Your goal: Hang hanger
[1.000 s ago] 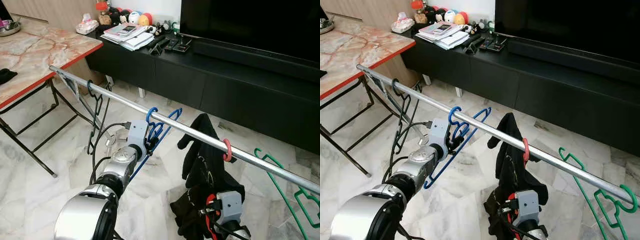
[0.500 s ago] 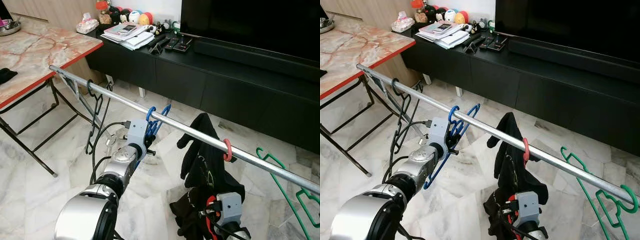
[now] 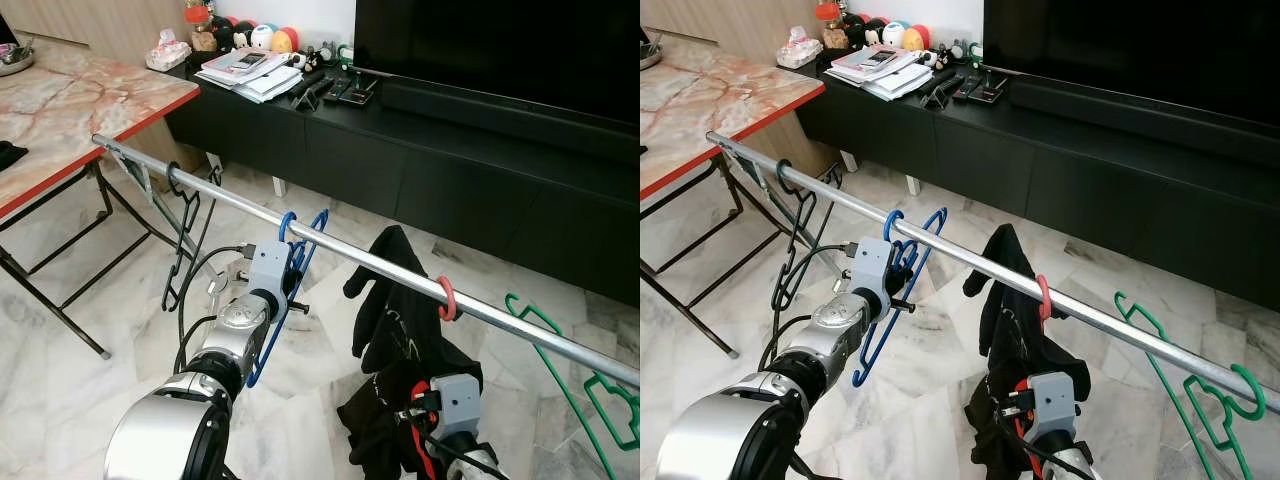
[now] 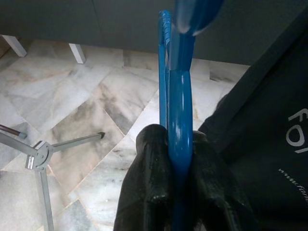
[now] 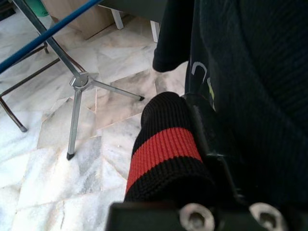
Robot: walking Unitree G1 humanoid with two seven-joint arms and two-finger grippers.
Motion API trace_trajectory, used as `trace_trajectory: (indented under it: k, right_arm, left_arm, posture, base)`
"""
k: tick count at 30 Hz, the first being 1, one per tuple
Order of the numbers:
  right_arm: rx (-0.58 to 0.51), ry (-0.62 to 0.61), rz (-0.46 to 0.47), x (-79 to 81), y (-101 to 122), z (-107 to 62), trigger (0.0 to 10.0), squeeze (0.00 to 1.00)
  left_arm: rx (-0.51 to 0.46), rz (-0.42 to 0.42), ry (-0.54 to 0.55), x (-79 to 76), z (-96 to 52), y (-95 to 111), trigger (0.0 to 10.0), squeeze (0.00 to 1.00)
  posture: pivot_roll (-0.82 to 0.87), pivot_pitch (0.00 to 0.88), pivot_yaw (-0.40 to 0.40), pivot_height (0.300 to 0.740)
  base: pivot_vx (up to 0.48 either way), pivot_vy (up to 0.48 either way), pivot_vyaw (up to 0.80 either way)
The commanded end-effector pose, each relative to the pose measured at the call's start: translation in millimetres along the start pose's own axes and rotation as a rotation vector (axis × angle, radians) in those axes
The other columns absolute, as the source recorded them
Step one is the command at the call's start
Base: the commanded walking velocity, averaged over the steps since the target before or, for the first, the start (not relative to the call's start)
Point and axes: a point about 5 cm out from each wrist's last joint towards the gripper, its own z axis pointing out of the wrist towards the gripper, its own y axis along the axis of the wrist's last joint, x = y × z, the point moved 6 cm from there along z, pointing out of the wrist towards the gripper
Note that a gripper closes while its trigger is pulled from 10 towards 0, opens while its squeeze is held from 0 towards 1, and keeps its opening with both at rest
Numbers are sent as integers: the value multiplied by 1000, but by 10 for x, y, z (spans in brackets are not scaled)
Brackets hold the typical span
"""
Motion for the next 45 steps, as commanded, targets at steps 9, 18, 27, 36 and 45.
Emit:
trace_trajectory:
  k: [9, 18, 27, 36, 45]
  right_arm:
    - [-3, 0, -4, -3, 27, 76, 10000, 0]
    - [-5, 4, 0, 3, 27, 107, 10000, 0]
    - [-4, 6, -6, -3, 28, 121, 10000, 0]
    - [-6, 4, -3, -7, 25, 125, 10000, 0]
    - [-7, 3, 1, -1, 13, 112, 10000, 0]
  left_arm:
    - [-30, 11, 5, 85, -82, -114, 0, 0]
    - [-126, -47, 13, 97, -225, -232, 0, 0]
    - [-111, 4, 37, 134, -170, -143, 0, 0]
    - [-185, 25, 56, 199, -100, 206, 0, 0]
    - [-111, 38, 109, 352, -337, -346, 118, 0]
  posture:
    - [6, 73, 58, 740]
    - [24, 66, 49, 740]
    - [24, 66, 45, 740]
    - [26, 69, 46, 740]
    - [32, 75, 51, 740]
  base:
    - [0, 0, 0]
    - [0, 0, 0]
    - [0, 0, 0]
    - [0, 0, 0]
    - [0, 0, 0]
